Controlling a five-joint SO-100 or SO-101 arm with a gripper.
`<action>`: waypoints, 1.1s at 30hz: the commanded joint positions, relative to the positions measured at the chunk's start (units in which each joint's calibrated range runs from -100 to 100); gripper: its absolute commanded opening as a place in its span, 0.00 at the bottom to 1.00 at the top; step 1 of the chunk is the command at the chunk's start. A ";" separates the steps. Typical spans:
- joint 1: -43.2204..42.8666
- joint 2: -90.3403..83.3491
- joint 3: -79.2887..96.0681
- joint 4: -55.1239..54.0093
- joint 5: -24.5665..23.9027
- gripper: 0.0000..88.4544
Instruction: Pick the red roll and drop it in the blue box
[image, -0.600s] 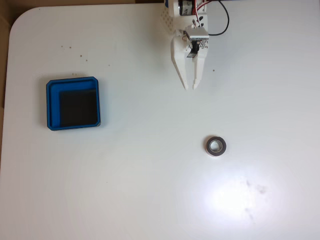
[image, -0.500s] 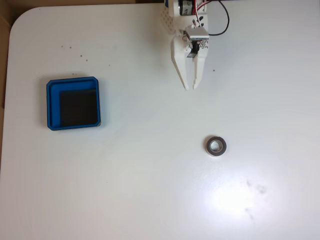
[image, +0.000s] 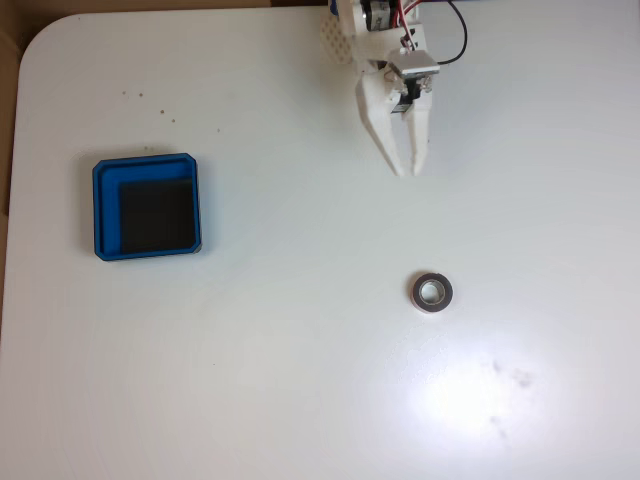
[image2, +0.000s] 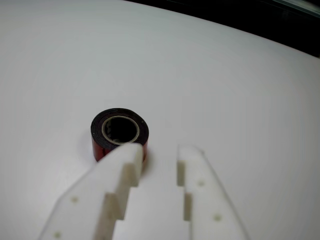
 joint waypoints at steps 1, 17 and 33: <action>-9.25 -0.44 0.72 -1.33 0.25 0.01; -11.59 2.66 -1.44 -1.33 -0.01 0.01; -10.52 47.64 -44.30 -1.25 0.34 0.01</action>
